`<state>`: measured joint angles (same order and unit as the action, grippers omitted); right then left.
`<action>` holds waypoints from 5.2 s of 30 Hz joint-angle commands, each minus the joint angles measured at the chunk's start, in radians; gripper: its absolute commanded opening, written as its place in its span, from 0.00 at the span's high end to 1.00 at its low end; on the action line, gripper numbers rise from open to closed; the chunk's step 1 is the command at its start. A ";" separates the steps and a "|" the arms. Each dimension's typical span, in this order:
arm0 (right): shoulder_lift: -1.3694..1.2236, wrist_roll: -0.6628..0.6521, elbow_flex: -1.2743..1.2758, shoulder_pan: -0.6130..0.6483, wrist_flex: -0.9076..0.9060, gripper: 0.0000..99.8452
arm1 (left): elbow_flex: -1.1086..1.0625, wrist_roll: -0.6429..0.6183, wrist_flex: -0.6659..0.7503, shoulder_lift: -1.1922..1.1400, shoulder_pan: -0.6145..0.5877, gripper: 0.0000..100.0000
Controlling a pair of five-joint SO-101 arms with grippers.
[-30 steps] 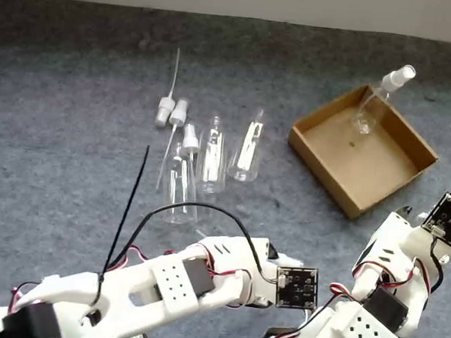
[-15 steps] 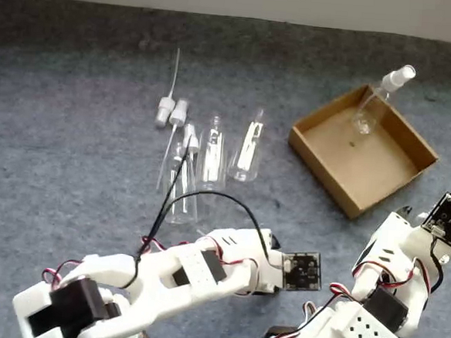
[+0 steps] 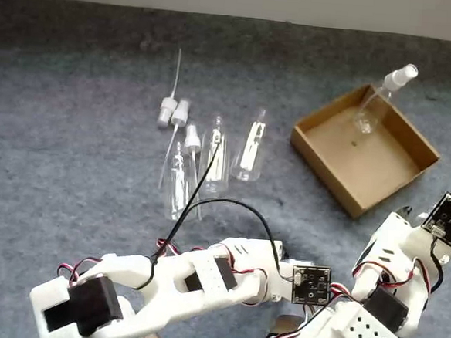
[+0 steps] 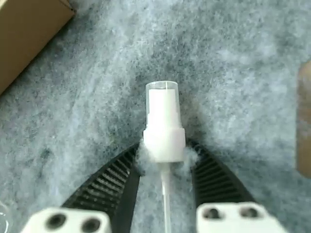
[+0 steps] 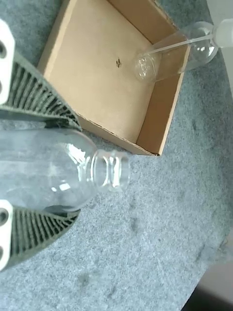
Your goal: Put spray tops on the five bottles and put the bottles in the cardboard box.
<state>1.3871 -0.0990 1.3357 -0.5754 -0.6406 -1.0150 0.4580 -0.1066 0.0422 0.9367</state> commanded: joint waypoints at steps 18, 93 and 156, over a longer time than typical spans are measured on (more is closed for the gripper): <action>0.018 0.008 -0.004 -0.005 0.035 0.87 | 0.045 -0.008 -0.358 0.139 0.001 0.99; 0.018 0.137 -0.099 0.967 -0.035 0.87 | -0.019 -0.052 -1.077 0.998 -1.102 0.98; 0.019 0.133 0.160 0.961 0.160 0.87 | -0.081 -0.046 -0.756 0.478 -1.061 0.87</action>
<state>1.3871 0.0269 1.5075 0.3867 -0.5117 -1.1086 0.3997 -0.8800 0.5608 -0.1450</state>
